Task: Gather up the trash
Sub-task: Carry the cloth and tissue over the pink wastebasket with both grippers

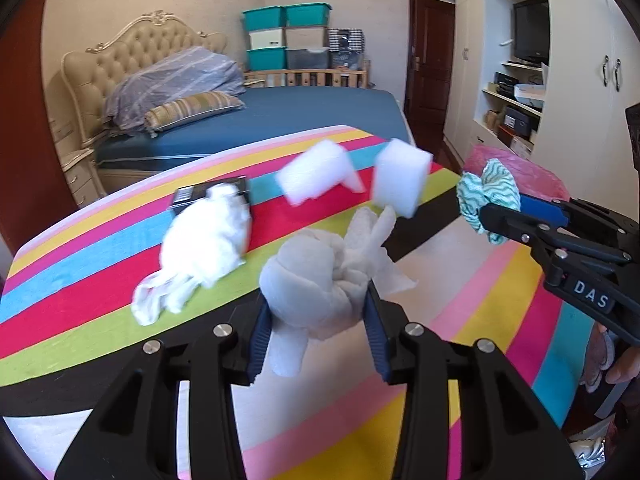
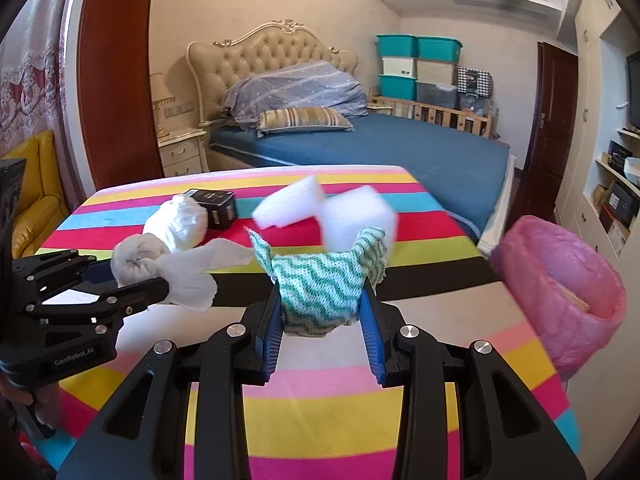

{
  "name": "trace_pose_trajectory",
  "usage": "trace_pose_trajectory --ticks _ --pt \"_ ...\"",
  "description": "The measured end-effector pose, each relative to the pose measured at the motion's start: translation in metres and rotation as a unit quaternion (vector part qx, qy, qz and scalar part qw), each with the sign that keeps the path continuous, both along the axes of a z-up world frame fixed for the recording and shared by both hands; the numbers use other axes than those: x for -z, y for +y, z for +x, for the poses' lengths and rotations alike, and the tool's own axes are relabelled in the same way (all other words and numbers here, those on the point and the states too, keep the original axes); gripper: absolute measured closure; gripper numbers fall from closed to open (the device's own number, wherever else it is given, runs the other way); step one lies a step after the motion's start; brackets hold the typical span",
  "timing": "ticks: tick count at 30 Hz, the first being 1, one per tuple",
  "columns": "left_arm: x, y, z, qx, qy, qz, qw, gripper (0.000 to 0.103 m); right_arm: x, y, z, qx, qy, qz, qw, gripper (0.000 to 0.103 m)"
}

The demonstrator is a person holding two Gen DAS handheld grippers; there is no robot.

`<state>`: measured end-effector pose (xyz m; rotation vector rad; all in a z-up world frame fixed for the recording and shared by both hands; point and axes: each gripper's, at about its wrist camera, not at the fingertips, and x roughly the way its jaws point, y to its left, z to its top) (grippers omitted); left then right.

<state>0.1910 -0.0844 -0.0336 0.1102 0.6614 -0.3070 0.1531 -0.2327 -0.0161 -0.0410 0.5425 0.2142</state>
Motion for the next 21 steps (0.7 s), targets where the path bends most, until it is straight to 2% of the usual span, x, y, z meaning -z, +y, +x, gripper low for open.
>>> trace_pose_trajectory --ticks 21 --pt "-0.013 -0.144 0.021 0.112 0.016 -0.013 0.9935 0.062 0.001 -0.129 -0.008 0.095 -0.005 0.003 0.995 0.068"
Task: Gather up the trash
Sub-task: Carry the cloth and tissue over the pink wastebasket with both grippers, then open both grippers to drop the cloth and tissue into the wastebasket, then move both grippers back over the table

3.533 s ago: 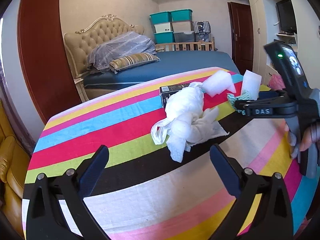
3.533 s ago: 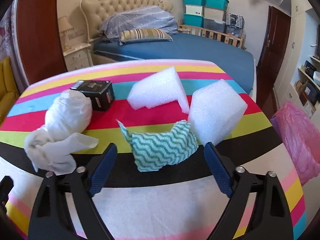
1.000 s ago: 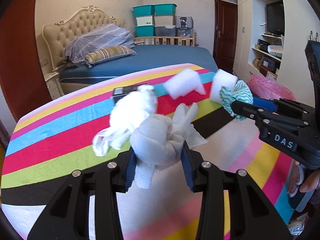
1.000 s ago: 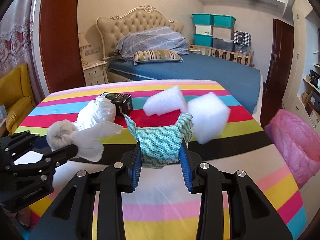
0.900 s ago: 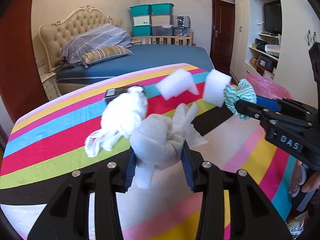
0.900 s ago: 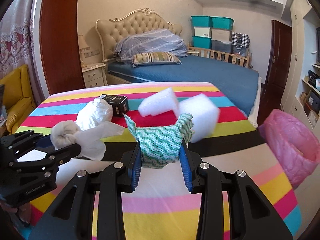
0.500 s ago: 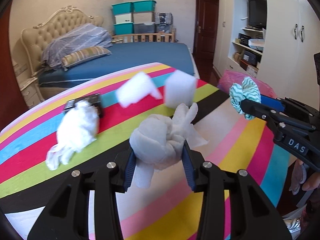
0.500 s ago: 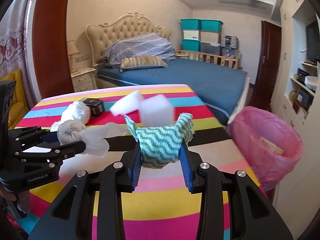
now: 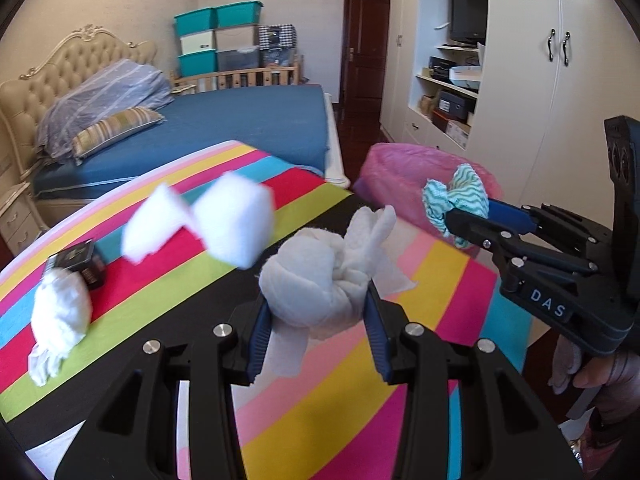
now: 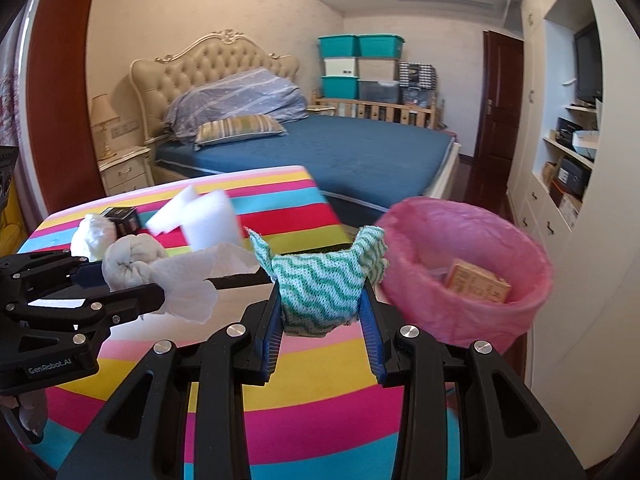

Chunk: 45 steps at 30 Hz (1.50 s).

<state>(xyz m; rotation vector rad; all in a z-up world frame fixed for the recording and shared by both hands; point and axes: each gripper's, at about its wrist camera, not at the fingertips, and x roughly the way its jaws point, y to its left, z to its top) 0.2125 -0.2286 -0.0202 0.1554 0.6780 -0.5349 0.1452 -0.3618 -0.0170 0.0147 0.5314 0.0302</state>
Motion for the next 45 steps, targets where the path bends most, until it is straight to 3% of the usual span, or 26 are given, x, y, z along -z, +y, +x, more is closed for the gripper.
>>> trace_pose_trajectory --ticks 17,26,32,35,37,40,45 --pt "-0.041 -0.125 0.049 0.043 -0.005 -0.009 0.999 0.062 -0.022 -0.131 0.024 0.077 -0.018 0.027 0.997 0.067" --pt "-0.041 -0.171 0.105 0.022 0.054 -0.052 0.9969 0.06 -0.022 -0.168 0.065 0.094 -0.004 0.036 0.995 0.063" --pt "-0.034 -0.196 0.132 0.011 0.065 -0.064 0.9958 0.06 -0.009 -0.196 0.086 0.11 0.012 0.062 0.992 0.062" --pt "-0.028 -0.204 0.141 0.026 0.084 -0.082 0.9927 0.046 -0.001 -0.203 0.091 0.099 0.017 0.083 0.991 0.052" --pt "-0.025 -0.206 0.145 0.011 0.071 -0.073 0.9947 0.035 0.002 -0.206 0.092 0.096 0.015 0.085 0.992 0.032" --pt "-0.022 -0.194 0.147 -0.003 0.073 -0.095 0.9928 0.023 0.005 -0.213 0.08 0.095 0.003 0.096 0.991 0.031" --pt "-0.02 -0.166 0.137 -0.02 0.055 -0.077 0.9953 0.01 0.0 -0.215 0.056 0.097 -0.011 0.09 0.991 0.031"
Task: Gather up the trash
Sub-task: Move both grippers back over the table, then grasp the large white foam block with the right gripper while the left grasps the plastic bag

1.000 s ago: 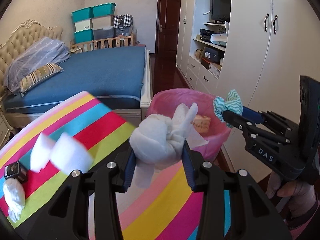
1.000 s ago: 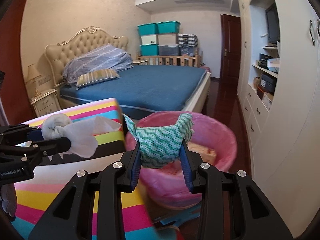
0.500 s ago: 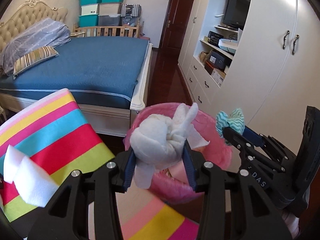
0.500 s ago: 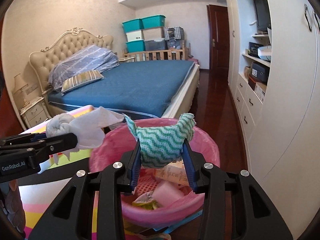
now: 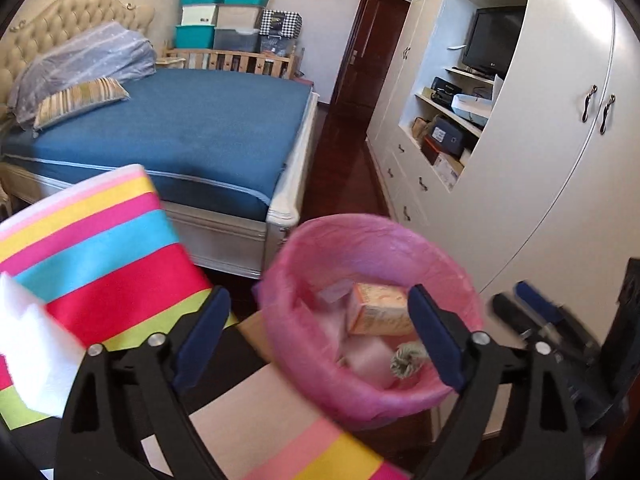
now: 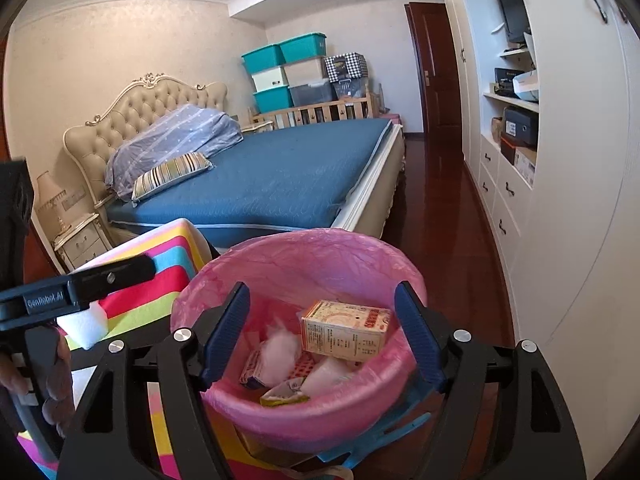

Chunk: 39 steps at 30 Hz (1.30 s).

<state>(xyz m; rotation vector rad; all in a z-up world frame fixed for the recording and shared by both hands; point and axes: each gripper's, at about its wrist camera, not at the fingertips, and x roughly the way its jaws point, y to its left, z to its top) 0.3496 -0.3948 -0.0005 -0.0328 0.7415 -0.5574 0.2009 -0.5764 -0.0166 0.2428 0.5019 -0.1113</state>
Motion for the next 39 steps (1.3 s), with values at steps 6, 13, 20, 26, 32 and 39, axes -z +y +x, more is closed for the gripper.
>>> trace_pose_trajectory --ticks 6,13,20,26,32,39 --pt "0.006 0.053 -0.048 -0.018 -0.064 0.069 0.9954 0.005 -0.011 0.033 -0.034 -0.007 -0.016 -0.003 1.0 0.02" --pt "0.009 0.137 -0.11 -0.031 -0.138 0.142 0.9797 0.005 -0.011 0.107 -0.045 -0.043 -0.019 0.0 0.999 0.018" --pt "0.017 0.254 -0.142 -0.107 -0.116 0.157 0.9749 0.005 0.006 0.199 -0.025 -0.104 -0.001 0.008 0.995 0.018" --pt "0.033 0.343 -0.146 -0.178 -0.079 0.162 0.9673 0.005 0.019 0.273 0.011 -0.156 0.04 -0.018 0.987 0.018" --pt "0.039 0.383 -0.151 -0.202 -0.067 0.144 0.9663 0.005 0.029 0.324 0.066 -0.186 0.085 -0.1 0.974 0.018" --pt "0.043 0.4 -0.138 -0.196 -0.036 0.124 0.9721 0.005 0.034 0.342 0.112 -0.201 0.113 -0.123 0.965 0.018"
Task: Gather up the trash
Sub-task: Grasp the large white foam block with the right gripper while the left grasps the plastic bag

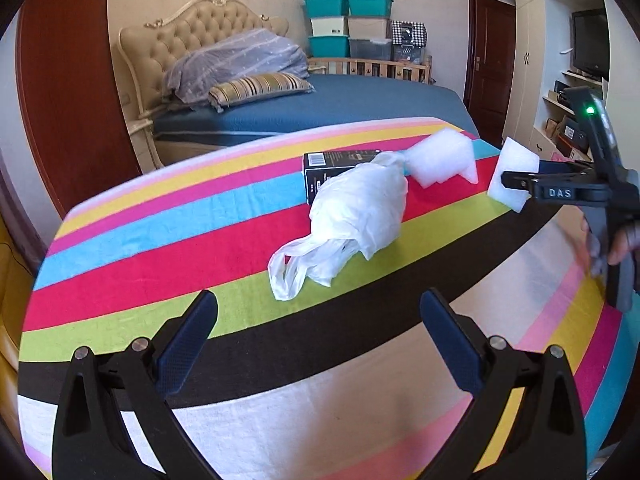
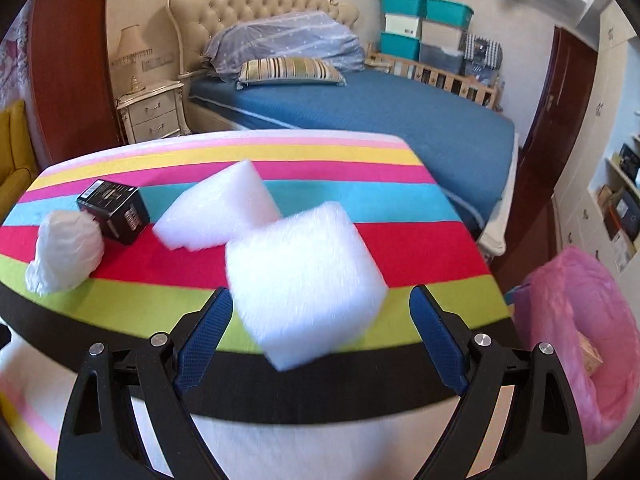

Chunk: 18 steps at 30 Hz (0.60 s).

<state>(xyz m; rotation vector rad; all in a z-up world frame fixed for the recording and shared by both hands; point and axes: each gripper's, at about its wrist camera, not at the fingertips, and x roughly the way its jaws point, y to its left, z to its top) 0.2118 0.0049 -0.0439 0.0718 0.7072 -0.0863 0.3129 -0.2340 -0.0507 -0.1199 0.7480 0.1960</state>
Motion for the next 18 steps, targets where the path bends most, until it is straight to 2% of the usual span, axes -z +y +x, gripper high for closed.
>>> trace_pose_trajectory --ticks 3,4,5,10,16,18 --pt "0.001 -0.003 0.01 0.006 0.01 -0.003 0.9999 0.005 0.006 0.002 0.008 -0.009 0.012 0.006 1.0 0.019" --pt "0.002 -0.003 0.014 0.006 0.012 -0.001 0.9999 0.005 0.008 0.003 0.007 -0.019 0.018 0.011 1.0 0.034" --pt "0.002 -0.004 0.018 0.004 0.014 0.001 0.9999 0.005 0.008 0.003 0.006 -0.019 0.019 0.011 1.0 0.037" --pt "0.002 -0.017 0.039 0.005 0.018 0.009 0.9998 0.005 0.0 0.007 -0.027 -0.023 -0.008 0.005 1.0 0.039" --pt "0.004 -0.035 0.079 0.0 0.021 0.045 0.9988 0.005 0.0 0.0 -0.069 -0.021 -0.014 0.034 0.999 0.039" --pt "0.009 -0.037 0.091 0.0 0.033 0.041 0.9986 0.007 0.001 -0.005 -0.077 -0.017 -0.014 0.044 0.999 0.039"
